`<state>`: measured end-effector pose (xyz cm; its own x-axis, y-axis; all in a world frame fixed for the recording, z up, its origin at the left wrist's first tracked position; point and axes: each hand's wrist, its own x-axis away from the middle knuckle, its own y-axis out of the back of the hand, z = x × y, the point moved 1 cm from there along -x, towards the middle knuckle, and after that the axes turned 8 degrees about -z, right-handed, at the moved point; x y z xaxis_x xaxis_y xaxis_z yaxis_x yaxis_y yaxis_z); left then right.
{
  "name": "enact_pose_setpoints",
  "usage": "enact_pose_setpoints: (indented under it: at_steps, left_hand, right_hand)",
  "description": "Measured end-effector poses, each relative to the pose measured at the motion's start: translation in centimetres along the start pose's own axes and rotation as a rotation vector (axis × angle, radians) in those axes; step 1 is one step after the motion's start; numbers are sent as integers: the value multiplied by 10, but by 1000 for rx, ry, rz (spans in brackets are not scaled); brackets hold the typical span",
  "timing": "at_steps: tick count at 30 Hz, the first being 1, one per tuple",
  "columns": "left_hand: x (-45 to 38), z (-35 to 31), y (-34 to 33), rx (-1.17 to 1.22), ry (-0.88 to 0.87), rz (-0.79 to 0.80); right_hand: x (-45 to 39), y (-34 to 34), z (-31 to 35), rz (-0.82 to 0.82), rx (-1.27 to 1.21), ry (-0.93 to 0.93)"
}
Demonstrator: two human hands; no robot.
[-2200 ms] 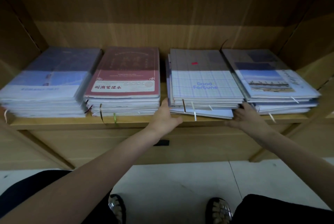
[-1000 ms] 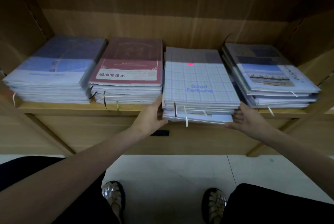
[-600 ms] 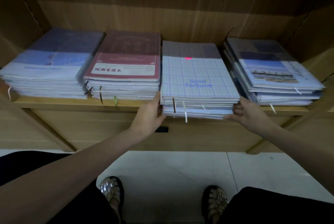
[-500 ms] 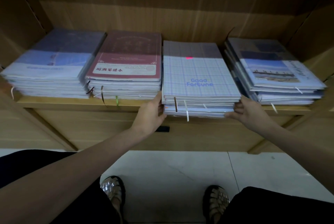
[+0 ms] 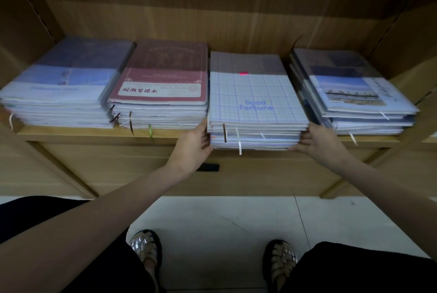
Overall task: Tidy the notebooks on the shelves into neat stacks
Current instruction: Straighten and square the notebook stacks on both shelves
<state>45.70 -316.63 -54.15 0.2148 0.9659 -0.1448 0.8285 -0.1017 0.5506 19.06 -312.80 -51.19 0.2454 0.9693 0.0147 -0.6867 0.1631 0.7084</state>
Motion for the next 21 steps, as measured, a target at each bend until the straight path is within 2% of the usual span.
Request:
enact_pose_setpoints:
  at_steps: [10,12,14,17,21]
  left_hand:
    - [-1,-1,-2,-91,-53,-48]
    - [-2,-3,0,-109,-64,-32]
    - [-2,-4,3,-84,-55,2]
    - [0,-7,6,18,-6,36]
    - [2,-7,5,84,40,80]
  right_hand:
    - [-7,0,0,-56,68,4]
    - [-9,2,0,-42,144,18]
    - [-10,6,0,-7,220,13]
    - [-6,12,7,62,138,-12]
    - [-11,16,16,-11,116,-7]
